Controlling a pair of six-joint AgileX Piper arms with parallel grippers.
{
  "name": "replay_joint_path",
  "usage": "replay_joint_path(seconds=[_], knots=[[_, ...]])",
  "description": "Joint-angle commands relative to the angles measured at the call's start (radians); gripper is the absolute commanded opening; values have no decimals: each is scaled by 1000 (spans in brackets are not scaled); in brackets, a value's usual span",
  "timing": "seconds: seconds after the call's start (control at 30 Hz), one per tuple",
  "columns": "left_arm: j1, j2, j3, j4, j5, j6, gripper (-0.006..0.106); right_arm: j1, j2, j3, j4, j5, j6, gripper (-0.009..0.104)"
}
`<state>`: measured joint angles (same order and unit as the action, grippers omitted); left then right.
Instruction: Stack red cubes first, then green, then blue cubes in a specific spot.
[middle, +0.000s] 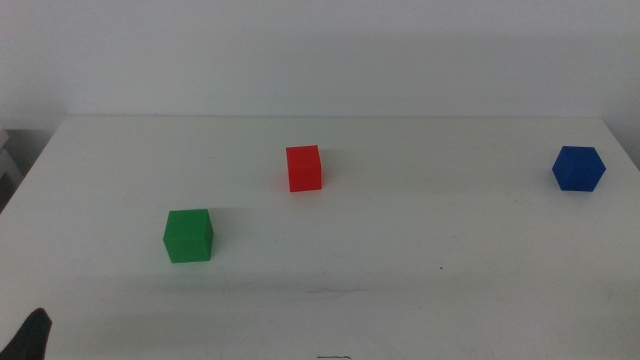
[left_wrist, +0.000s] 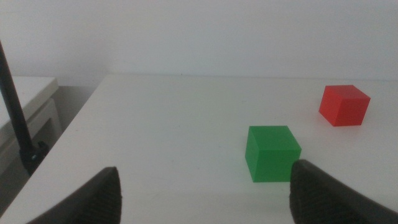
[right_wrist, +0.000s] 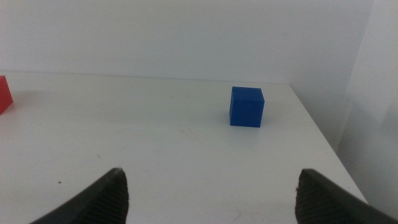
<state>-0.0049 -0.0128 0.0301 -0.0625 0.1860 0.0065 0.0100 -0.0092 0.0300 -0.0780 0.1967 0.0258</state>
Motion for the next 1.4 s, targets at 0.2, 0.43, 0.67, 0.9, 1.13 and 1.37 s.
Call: replay_joint_path(seconds=[0.2,0.43,0.67,0.9,1.13,1.37], knots=[[-4,88,-102,-29,-49,-7,91,-5,-23,-19,-11,-76,-2,90],[-5,369,-396,-29,262,-7,91,-5,-23,-19,-11,-76,-2,90],[-5,607,-697,-29,735,-7,91,-5,-23,-19,-11,-76,-2,90],[-5,746,-861,-29,891,-7,91,-5,-23,-19,-11,-76,-2,90],[-5,894,-948,-64,854,-57,91,-5,-23,-19,-11,-76,-2,90],[-94,1148,-1132,-60,851,-113,91,-5,-23,-19,-11,-76,-2,90]])
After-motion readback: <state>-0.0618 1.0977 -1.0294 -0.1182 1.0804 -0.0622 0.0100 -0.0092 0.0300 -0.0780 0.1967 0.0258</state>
